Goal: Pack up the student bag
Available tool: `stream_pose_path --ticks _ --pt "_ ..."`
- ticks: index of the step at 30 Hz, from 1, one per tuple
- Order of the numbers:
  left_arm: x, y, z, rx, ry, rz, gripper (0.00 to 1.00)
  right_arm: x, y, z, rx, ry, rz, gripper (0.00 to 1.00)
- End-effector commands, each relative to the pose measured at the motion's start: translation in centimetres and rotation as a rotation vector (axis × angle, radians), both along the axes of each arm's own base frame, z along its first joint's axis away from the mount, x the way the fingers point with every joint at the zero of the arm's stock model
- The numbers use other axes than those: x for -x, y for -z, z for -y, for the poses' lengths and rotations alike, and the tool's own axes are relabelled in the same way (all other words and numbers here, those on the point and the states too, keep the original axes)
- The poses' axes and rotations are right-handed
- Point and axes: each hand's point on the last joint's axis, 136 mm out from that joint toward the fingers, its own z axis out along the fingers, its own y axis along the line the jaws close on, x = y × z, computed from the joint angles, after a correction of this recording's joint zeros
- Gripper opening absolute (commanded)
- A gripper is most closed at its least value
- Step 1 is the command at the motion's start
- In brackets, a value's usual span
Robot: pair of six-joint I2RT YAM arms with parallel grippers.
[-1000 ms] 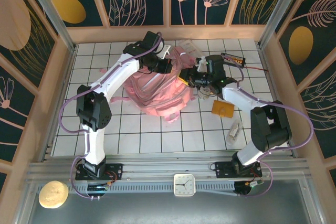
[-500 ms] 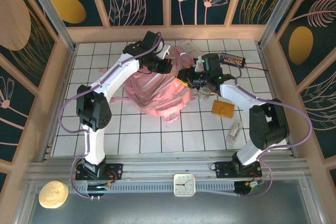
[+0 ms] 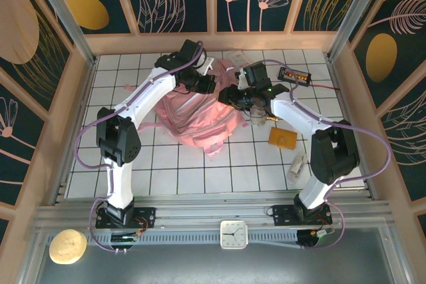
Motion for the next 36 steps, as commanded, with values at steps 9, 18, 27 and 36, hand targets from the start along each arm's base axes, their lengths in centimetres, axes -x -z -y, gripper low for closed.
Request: stream_pose_path --ticks 9,18,27,36 --pt "0.9 -5.1 1.8 0.121 0.039 0.063 0.0 0.7 0.5 -1.0 0.11 -0.112 0.073 0.33" --pt "0.7 -5.3 1.9 0.123 0.036 0.065 0.0 0.5 1.5 -0.6 0.169 -0.118 0.051 0.13" --pt "0.0 -5.1 1.7 0.116 -0.006 0.063 0.0 2.1 1.2 0.2 0.174 -0.126 0.037 0.0" --pt "-0.5 -5.1 2.2 0.151 -0.056 0.049 0.0 4.7 0.0 -3.4 0.027 -0.177 -0.06 0.0"
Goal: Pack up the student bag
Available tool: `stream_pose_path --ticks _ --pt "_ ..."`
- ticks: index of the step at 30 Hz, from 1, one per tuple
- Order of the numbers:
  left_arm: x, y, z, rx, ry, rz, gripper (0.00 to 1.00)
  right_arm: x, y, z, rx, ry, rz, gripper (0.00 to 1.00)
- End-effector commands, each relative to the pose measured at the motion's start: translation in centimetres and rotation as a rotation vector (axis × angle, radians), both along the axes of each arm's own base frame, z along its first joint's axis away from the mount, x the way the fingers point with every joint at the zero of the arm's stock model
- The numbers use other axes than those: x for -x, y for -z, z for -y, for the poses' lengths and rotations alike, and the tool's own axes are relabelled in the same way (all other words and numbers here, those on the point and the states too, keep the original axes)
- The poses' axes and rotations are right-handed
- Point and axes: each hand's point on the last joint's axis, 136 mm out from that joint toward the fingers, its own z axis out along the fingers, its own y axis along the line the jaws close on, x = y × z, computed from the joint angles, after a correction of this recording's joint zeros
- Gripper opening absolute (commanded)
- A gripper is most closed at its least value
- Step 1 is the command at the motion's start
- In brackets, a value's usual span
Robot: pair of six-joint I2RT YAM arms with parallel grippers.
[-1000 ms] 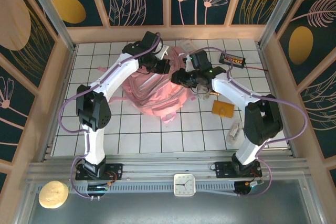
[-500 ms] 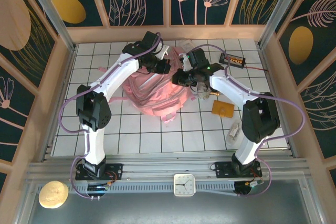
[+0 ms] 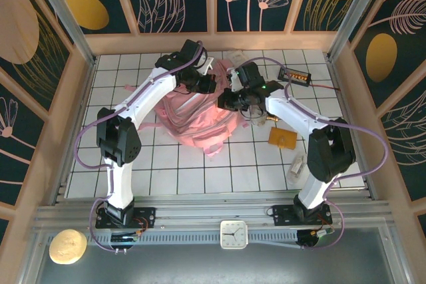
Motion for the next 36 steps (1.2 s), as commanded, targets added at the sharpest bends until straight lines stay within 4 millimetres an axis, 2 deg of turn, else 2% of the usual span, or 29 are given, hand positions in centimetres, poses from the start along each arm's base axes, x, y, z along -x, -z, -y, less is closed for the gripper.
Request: stream_pose_path --ticks 1,6,10,13,16,21,25,28,30,33,36 --pt "-0.7 -4.9 2.1 0.133 -0.018 0.081 0.0 3.3 -0.2 -2.3 -0.082 -0.049 -0.114 0.0" --pt "-1.1 -5.3 2.5 0.125 -0.027 0.096 0.0 4.6 -0.6 -4.4 -0.144 -0.057 -0.19 0.0" --pt "-1.6 -5.3 3.4 0.128 -0.026 0.098 0.0 6.2 -1.1 -7.6 -0.206 -0.103 -0.225 0.0" --pt "-1.9 -5.4 4.3 0.133 -0.028 0.093 0.0 7.5 0.0 -9.8 -0.203 -0.147 -0.253 0.0" --pt "-2.3 -5.8 5.1 0.155 -0.048 0.085 0.0 7.3 1.0 -10.7 -0.164 -0.152 -0.239 0.0" --pt "-3.3 -7.2 5.8 0.228 -0.107 0.077 0.0 6.4 2.6 -10.1 -0.12 -0.091 -0.197 0.0" --pt "-4.9 -8.8 5.0 0.257 -0.185 0.109 0.0 7.7 3.9 -9.5 -0.057 -0.098 -0.185 0.0" --pt "-6.1 -9.3 4.5 0.303 -0.23 0.109 0.0 9.0 4.7 -8.7 0.0 -0.102 -0.169 0.0" --pt "-6.8 -9.4 4.2 0.303 -0.249 0.119 0.0 9.6 5.2 -7.4 0.025 -0.078 -0.162 0.0" --pt "-7.8 -8.7 3.5 0.272 -0.273 0.135 0.0 10.0 4.5 -5.9 0.042 -0.063 -0.117 0.0" --pt "-8.6 -8.1 3.7 0.282 -0.288 0.126 0.0 10.8 4.5 -5.2 0.072 -0.096 -0.095 0.0"
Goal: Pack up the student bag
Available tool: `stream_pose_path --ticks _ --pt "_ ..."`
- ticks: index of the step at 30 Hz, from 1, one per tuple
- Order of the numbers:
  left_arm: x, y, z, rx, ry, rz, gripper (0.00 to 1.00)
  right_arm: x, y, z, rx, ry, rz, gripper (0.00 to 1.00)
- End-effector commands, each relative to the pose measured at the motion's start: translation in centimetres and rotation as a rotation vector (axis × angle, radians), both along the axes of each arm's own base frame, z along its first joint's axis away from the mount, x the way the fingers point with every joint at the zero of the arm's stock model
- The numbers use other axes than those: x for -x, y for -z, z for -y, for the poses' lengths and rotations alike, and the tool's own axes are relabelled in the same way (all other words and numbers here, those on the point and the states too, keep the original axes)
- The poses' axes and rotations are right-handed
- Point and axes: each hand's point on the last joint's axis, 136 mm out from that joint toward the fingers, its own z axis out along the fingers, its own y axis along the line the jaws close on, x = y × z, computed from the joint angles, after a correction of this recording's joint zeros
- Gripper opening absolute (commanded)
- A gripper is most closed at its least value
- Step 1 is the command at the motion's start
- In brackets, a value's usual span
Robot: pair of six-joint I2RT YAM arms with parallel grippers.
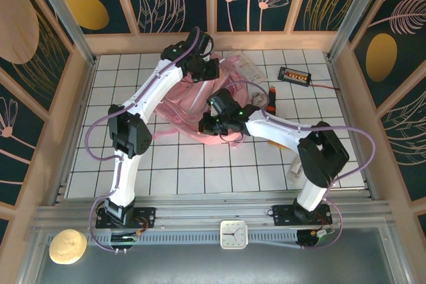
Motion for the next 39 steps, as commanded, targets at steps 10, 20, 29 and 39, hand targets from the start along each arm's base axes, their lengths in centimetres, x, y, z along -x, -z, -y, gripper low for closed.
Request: stream_pose_path --ticks 10,20,29,39 --pt "-4.8 -6.6 5.3 0.476 -0.114 0.1 0.0 1.7 1.8 -1.0 0.059 -0.124 0.038 0.0" --pt "-5.5 -6.9 5.5 0.444 -0.104 0.108 0.0 -0.7 0.6 -5.4 -0.062 -0.156 0.174 0.0" --pt "-0.7 -4.0 -0.8 0.038 -0.001 0.199 0.99 0.3 -0.5 -0.6 -0.049 -0.111 0.142 0.0" --pt "5.1 0.9 -11.5 -0.326 -0.129 0.21 0.99 0.2 -1.0 2.1 -0.136 -0.08 0.054 0.0"
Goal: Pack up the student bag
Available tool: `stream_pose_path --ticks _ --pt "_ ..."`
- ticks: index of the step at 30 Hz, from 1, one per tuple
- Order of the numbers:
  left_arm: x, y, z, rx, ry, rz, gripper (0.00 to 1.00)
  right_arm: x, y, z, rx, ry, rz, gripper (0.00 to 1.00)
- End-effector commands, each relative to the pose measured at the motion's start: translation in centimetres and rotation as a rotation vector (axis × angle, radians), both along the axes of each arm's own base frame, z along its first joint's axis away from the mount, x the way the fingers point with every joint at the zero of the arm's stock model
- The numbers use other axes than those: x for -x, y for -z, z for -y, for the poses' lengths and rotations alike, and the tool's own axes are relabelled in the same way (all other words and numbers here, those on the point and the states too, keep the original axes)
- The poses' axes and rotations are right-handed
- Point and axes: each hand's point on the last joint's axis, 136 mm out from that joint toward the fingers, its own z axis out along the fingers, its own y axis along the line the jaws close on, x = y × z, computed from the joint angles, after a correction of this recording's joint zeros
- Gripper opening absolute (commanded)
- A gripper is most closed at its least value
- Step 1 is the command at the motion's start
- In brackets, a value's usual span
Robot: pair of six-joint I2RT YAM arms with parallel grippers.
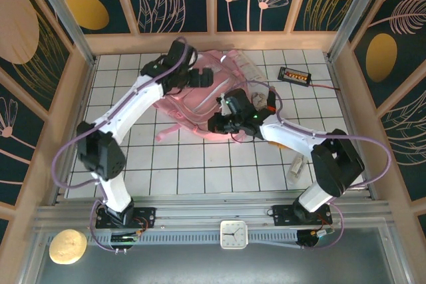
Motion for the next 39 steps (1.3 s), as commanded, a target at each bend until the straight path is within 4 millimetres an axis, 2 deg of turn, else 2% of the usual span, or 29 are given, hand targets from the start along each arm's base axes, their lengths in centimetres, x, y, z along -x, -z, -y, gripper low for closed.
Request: stream_pose_path --ticks 1,2,4,5,9,10,11,15,20,24,30,36,37,39 --pt "1.7 2.0 -3.4 -0.061 -0.062 -0.003 0.99 0.8 -0.1 -1.0 -0.072 -0.044 -0.057 0.0" --pt "2.3 2.4 -3.4 -0.035 -0.056 -0.013 0.99 0.7 -0.2 -1.1 -0.086 -0.034 -0.07 0.06" --pt "3.3 3.0 -2.9 0.0 -0.012 -0.029 0.99 -0.6 -0.7 -0.7 -0.132 0.019 -0.103 0.31" --pt "3.7 3.3 -2.9 0.0 -0.009 -0.036 0.99 -1.3 -1.0 -0.3 -0.152 0.052 -0.118 0.38" --pt "4.6 3.8 -2.9 -0.012 0.048 -0.037 0.99 -5.2 -2.1 1.9 -0.218 0.167 -0.162 0.48" --pt "4.7 3.8 -2.7 -0.009 0.069 -0.032 0.99 -5.6 -2.2 1.8 -0.217 0.172 -0.169 0.49" --pt "4.9 3.8 -2.5 -0.006 0.087 -0.022 0.99 -6.7 -2.0 2.7 -0.207 0.199 -0.176 0.5" --pt "4.7 3.6 -3.1 -0.048 0.096 0.019 0.99 -9.3 -0.9 4.1 -0.149 0.25 -0.201 0.51" --pt "4.4 3.4 -3.4 -0.078 0.106 0.039 0.99 -11.5 0.3 5.1 -0.104 0.282 -0.22 0.53" --pt "4.2 3.3 -3.5 -0.093 0.107 0.044 0.99 -12.3 0.6 5.2 -0.065 0.295 -0.237 0.53" --pt "3.9 3.2 -3.4 -0.108 0.124 0.061 0.99 -11.7 1.6 7.2 0.057 0.332 -0.233 0.54" --pt "3.8 3.8 -2.7 -0.112 0.173 0.055 0.95 -13.9 1.8 5.7 0.033 0.31 -0.225 0.52" --pt "3.8 3.9 -2.5 -0.112 0.186 0.051 0.94 -14.4 1.7 5.5 0.025 0.31 -0.22 0.49" --pt "3.8 3.9 -2.3 -0.11 0.2 0.052 0.93 -15.3 1.1 4.8 0.004 0.304 -0.21 0.37"
